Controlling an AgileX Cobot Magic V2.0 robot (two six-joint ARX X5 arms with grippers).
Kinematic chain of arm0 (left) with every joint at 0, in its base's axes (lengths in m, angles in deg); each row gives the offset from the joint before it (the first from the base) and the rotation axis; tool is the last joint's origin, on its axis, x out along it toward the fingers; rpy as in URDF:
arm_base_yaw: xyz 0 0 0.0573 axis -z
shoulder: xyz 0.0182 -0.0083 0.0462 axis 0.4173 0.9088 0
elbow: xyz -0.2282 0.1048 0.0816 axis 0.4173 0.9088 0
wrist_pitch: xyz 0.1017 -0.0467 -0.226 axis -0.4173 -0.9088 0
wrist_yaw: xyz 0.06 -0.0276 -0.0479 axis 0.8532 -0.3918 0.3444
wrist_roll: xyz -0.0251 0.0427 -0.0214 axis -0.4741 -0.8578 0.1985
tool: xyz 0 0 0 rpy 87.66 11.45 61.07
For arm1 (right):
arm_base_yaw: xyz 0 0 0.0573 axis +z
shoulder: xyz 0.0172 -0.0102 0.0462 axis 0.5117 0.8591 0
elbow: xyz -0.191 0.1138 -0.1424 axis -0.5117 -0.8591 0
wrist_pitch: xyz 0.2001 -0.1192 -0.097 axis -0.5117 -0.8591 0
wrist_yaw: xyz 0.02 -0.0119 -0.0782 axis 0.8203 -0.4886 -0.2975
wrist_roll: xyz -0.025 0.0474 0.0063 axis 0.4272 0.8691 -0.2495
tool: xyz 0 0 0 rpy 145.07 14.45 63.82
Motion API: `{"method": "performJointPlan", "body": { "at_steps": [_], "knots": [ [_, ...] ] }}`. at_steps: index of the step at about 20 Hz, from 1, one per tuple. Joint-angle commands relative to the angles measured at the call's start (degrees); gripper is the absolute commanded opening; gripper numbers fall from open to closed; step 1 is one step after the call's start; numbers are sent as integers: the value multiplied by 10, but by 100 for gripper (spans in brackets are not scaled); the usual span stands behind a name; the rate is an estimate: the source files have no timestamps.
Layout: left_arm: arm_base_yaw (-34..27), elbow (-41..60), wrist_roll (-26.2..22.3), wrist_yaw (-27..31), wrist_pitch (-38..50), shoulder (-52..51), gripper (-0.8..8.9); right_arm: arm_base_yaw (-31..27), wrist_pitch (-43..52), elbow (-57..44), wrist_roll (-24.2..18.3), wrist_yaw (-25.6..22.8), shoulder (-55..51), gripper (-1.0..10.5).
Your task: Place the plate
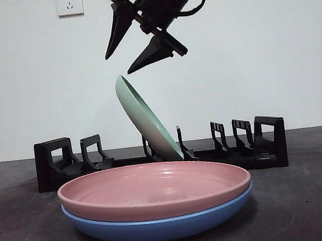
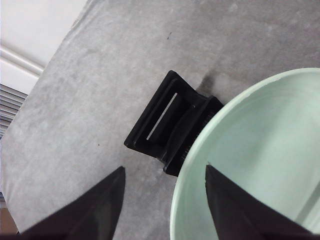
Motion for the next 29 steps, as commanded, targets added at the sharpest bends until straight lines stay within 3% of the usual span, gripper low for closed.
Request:
{"method": "performJointPlan", "body": {
  "at_steps": [1, 7, 14, 29],
  "knots": [
    [0, -3, 2, 3, 6, 1, 155, 6, 1, 16, 11, -1, 26, 247],
    [0, -3, 2, 3, 7, 1, 155, 6, -3, 16, 19, -2, 45, 245],
    [0, -3, 0, 3, 7, 1, 155, 13, -4, 16, 21, 2, 51, 15],
    [0, -3, 0, 3, 7, 1, 155, 13, -75, 92, 16, 76, -18, 15]
  ]
}}
